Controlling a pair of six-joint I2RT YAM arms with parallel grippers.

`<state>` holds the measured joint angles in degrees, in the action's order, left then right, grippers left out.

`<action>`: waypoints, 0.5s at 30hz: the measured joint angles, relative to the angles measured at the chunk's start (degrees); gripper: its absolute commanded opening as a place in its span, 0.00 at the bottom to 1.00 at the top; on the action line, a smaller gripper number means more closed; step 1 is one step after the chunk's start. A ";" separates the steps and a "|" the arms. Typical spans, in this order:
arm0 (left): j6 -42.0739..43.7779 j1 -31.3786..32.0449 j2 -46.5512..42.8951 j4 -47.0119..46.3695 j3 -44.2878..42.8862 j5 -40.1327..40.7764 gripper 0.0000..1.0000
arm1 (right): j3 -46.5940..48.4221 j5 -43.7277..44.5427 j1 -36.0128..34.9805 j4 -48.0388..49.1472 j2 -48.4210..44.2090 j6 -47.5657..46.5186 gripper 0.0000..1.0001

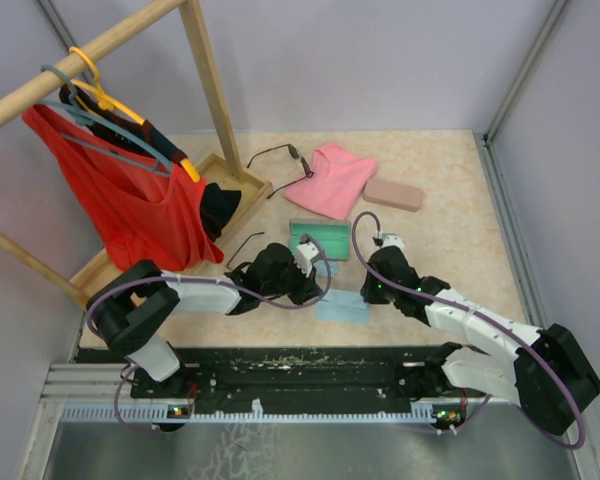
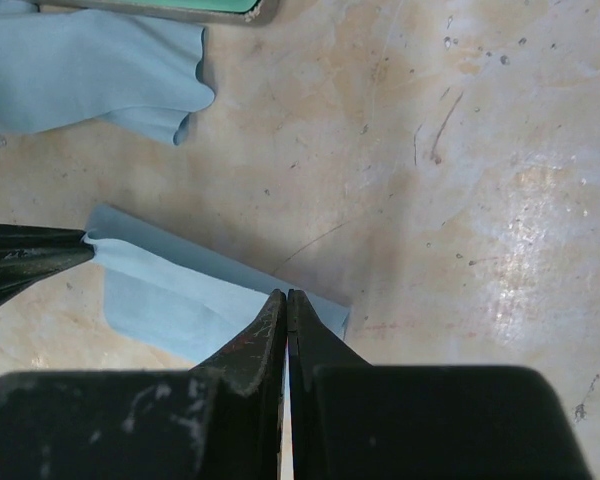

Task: Organize the sunglasses
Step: Fold the glasses cleaning cloth at the center of the board.

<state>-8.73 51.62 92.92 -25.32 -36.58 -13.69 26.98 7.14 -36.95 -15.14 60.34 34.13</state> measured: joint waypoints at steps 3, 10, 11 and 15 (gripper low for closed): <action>-0.09 0.02 -0.26 0.00 0.50 -0.55 0.01 | -0.02 -1.27 0.00 -0.79 0.00 0.22 0.00; -0.55 0.04 -0.26 0.00 1.20 -1.27 0.03 | -0.44 -1.92 0.00 -0.79 0.07 0.50 0.00; -0.68 0.04 -0.26 -0.09 1.33 -1.40 0.03 | -0.44 -1.92 0.00 -0.76 0.07 0.50 0.00; -1.38 0.09 -0.46 -0.44 2.05 -1.62 0.01 | -0.98 -1.79 0.00 -0.20 -0.13 0.48 0.00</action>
<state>-10.11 51.70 92.47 -25.76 -34.52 -15.31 26.00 5.34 -36.95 -15.33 60.20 34.61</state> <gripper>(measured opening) 0.026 0.006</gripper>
